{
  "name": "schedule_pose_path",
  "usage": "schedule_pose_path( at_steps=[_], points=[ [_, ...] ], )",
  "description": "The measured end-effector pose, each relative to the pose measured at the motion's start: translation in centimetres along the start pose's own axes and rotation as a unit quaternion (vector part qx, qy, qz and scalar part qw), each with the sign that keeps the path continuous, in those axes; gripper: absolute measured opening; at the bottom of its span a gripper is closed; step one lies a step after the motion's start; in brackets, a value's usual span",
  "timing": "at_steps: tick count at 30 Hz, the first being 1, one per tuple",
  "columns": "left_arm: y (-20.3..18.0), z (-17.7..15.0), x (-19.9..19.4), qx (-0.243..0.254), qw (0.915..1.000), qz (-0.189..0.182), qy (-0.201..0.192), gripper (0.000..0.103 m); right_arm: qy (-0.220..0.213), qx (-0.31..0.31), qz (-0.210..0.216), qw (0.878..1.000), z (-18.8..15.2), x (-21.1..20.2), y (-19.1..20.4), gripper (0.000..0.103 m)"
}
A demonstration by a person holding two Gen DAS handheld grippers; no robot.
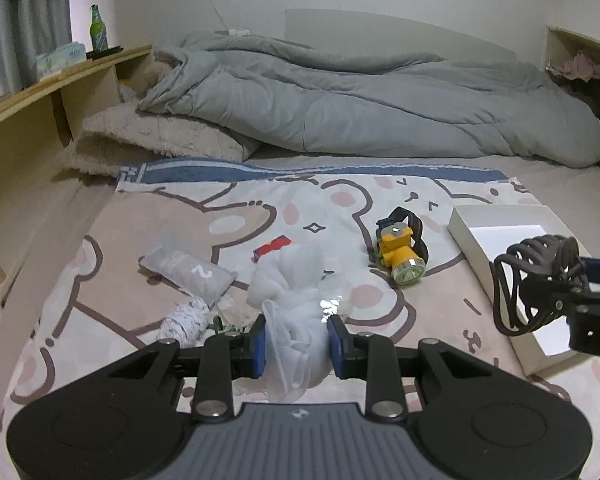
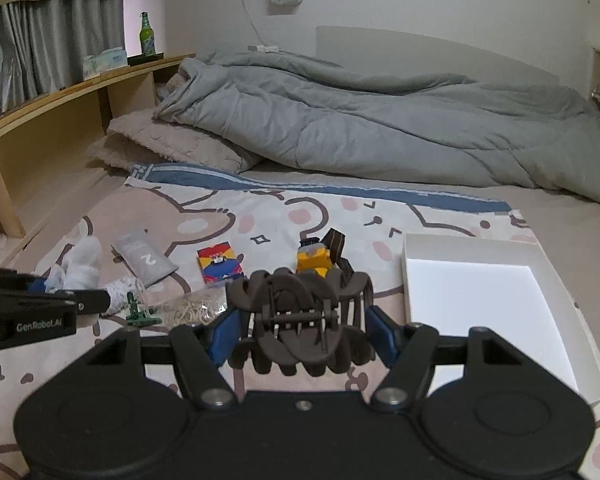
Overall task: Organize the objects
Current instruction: 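Carry the claw clip with the right gripper while the left carries the tissue toward the white tray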
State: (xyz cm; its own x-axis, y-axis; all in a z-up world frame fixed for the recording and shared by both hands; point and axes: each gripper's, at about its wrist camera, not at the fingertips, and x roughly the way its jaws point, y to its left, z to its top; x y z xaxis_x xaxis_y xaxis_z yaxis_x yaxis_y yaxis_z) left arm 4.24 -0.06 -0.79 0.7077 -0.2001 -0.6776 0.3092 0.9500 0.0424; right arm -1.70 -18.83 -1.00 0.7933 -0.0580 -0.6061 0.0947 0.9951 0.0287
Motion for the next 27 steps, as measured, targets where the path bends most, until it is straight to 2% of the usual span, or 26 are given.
schedule_pose_path(
  at_steps=[5, 13, 21, 27],
  points=[
    [-0.2, 1.2, 0.3, 0.002, 1.0000, 0.000, 0.002, 0.032, 0.008, 0.005, 0.007, 1.000, 1.4, 0.4, -0.6, 0.068],
    [-3.1, 4.6, 0.1, 0.024, 0.9995, -0.008, -0.017, 0.032, 0.009, 0.011, -0.017, 1.000, 4.5, 1.5, -3.2, 0.069],
    [-7.3, 7.1, 1.2, 0.034, 0.9988, -0.030, -0.018, 0.032, 0.019, 0.038, -0.034, 0.998, 7.3, 2.6, -8.2, 0.069],
    [-11.1, 8.0, 3.5, 0.036, 0.9979, -0.053, -0.001, 0.032, 0.019, 0.057, -0.046, 0.997, 7.5, 3.7, -12.0, 0.069]
  ],
)
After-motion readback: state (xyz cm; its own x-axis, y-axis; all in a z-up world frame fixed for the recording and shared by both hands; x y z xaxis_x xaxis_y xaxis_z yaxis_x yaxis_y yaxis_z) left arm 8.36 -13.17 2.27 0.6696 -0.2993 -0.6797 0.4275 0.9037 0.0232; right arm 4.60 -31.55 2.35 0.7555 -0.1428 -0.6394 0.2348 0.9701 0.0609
